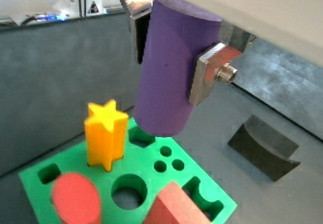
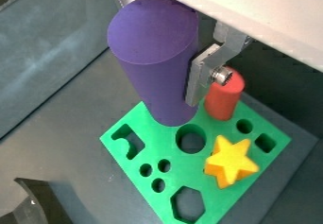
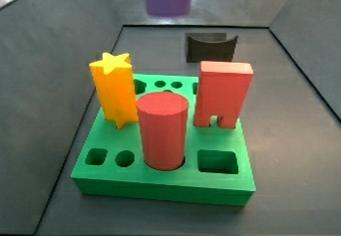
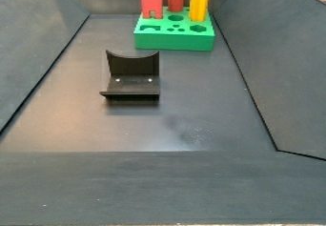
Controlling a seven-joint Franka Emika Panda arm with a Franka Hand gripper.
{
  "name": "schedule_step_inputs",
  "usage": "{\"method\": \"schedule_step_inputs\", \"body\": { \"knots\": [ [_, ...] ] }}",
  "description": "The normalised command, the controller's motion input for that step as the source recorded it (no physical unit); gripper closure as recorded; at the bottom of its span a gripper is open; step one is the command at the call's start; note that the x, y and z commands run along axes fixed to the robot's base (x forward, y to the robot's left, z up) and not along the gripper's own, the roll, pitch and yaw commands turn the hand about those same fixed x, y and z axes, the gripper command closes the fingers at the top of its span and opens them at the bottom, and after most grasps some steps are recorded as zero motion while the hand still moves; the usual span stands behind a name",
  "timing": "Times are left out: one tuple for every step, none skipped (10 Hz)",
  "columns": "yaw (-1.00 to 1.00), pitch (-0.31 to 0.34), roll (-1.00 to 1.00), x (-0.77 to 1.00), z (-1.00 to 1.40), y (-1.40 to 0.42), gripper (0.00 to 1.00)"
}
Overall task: Pick up the round object. Move up. Place the round object on the fixture. Regrasp the round object. Move to above the board. Insert the round object.
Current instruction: Insert the round object.
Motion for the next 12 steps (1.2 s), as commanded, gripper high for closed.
{"method": "schedule_step_inputs", "body": {
  "knots": [
    [0.03, 0.147, 0.31, 0.13, -0.56, -0.08, 1.00],
    [0.04, 0.214, 0.25, 0.00, -0.51, -0.12, 1.00],
    [0.00, 0.213, 0.25, 0.00, -0.53, -0.11, 1.00],
    [0.00, 0.249, 0.27, 0.19, -0.50, -0.16, 1.00],
    [0.00, 0.251, 0.28, 0.09, -0.47, -0.19, 1.00],
    [0.00, 0.237, 0.28, 0.06, -0.49, -0.21, 1.00],
    [0.00, 0.230, 0.26, 0.12, -0.53, -0.22, 1.00],
    [0.00, 0.209, 0.28, 0.12, -0.55, -0.23, 1.00],
    [0.00, 0.183, 0.28, 0.17, -0.58, -0.22, 1.00],
    [0.00, 0.163, 0.26, 0.19, -0.63, -0.21, 1.00],
    [-0.01, 0.103, 0.25, 0.28, -0.73, -0.14, 1.00],
    [0.00, 0.093, 0.26, 0.25, -0.72, -0.06, 1.00]
  ]
}}
